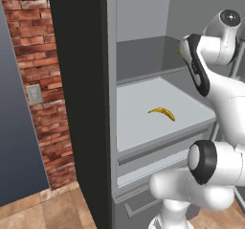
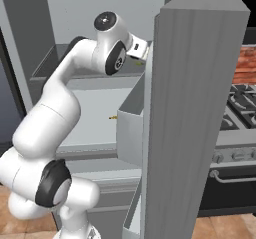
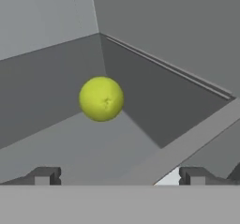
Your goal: Retrieve the pear and banana from the fridge and place them into the bowl on the dining table.
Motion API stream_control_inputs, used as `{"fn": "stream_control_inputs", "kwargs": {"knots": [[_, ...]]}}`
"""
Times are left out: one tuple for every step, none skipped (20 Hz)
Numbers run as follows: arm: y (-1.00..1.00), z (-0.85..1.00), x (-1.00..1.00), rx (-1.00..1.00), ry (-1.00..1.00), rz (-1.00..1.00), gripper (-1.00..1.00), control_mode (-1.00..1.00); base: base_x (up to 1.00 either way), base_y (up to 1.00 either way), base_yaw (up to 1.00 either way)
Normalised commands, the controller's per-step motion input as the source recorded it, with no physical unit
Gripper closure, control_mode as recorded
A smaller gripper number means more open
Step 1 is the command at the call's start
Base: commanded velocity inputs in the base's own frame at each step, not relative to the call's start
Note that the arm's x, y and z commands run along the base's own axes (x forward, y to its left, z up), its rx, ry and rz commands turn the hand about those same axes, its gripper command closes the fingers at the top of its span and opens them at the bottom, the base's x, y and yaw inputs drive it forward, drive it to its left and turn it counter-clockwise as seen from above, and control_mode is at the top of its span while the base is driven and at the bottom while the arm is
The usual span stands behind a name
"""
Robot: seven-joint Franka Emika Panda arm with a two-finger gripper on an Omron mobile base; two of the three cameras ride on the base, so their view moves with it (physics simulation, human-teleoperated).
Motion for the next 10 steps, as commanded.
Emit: {"fn": "stream_control_inputs", "kwargs": {"knots": [[0.00,-0.09,0.54,0.00,0.00,0.00,-1.00,-1.00,0.00,0.00,0.00],[0.00,-0.06,0.54,0.00,0.00,0.00,-1.00,-1.00,0.00,0.00,0.00],[0.00,-0.06,0.52,0.00,0.00,0.00,-1.00,-1.00,0.00,0.00,0.00],[0.00,-0.04,0.49,0.00,0.00,0.00,-1.00,-1.00,0.00,0.00,0.00],[0.00,-0.03,0.46,0.00,0.00,0.00,-1.00,-1.00,0.00,0.00,0.00],[-0.01,0.00,0.42,0.00,0.00,0.00,-1.00,-1.00,0.00,0.00,0.00],[-0.03,0.00,0.39,0.00,0.00,0.00,-1.00,-1.00,0.00,0.00,0.00],[-0.05,0.00,0.36,0.00,0.00,0.00,-1.00,-1.00,0.00,0.00,0.00],[-0.06,0.00,0.36,0.00,0.00,0.00,-1.00,-1.00,0.00,0.00,0.00],[-0.05,0.00,0.35,0.00,0.00,0.00,-1.00,-1.00,0.00,0.00,0.00]]}}
